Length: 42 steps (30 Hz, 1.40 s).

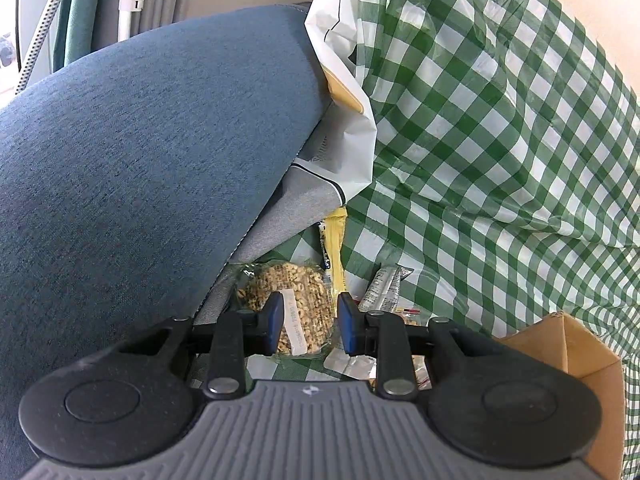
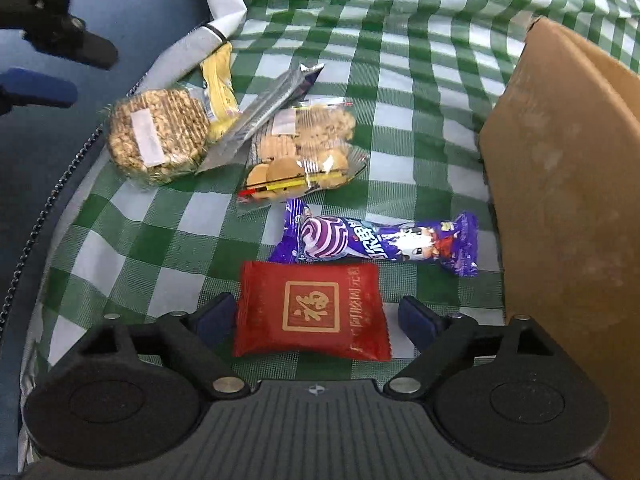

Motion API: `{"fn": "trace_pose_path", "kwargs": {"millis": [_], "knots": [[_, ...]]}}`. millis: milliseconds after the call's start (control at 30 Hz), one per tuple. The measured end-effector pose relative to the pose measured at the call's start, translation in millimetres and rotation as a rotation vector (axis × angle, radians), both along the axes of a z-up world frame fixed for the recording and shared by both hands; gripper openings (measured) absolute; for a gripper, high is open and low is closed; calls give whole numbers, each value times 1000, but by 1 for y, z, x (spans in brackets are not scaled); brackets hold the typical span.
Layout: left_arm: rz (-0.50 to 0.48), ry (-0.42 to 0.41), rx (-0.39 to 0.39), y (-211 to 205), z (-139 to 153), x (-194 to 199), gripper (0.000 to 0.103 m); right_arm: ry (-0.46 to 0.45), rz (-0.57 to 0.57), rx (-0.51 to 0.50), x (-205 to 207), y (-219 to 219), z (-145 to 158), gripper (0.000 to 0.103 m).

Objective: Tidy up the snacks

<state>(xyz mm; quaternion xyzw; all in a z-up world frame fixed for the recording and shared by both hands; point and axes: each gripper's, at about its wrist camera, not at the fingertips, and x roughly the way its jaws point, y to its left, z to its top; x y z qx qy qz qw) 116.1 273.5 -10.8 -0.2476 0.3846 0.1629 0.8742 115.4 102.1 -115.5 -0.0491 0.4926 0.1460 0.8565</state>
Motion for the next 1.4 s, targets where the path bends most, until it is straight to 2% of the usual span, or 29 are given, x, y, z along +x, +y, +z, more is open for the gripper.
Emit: {"fn": "trace_pose_path", "kwargs": {"millis": [33, 67, 100, 133, 233, 367, 633, 733, 833, 933, 1033, 1200, 1333, 1400], "knots": [[1, -1, -2, 0, 0, 0, 31, -2, 5, 2, 1, 0, 0, 88], [0, -2, -5, 0, 0, 0, 31, -7, 16, 3, 1, 0, 0, 78], [-1, -2, -5, 0, 0, 0, 31, -22, 25, 8, -1, 0, 2, 75], [-1, -1, -5, 1, 0, 0, 31, -39, 23, 5, -2, -1, 3, 66], [7, 2, -7, 2, 0, -1, 31, -70, 45, 12, -11, -2, 8, 60], [17, 12, -4, 2, -3, -2, 31, -105, 85, 13, -26, -5, 18, 59], [35, 35, -58, 9, -15, -1, 33, -141, 289, 46, -84, -33, 60, 60], [47, 40, -83, 10, -19, 0, 34, -136, 323, 71, -100, -42, 61, 60], [37, 36, -94, 6, -23, 4, 35, -158, 351, 65, -114, -44, 45, 60], [-14, 29, -70, -6, -25, 12, 36, -130, 343, 78, -118, -47, 30, 60], [-79, 26, -29, -24, -28, 23, 41, -129, 337, 86, -114, -48, 27, 60], [-169, 67, 33, -56, -43, 43, 41, -98, 304, 89, -104, -53, 21, 60], [-190, 114, 115, -70, -57, 55, 41, -78, 294, 96, -98, -57, 18, 61], [-190, 141, 135, -71, -64, 57, 38, -70, 297, 102, -98, -59, 18, 61]]}}
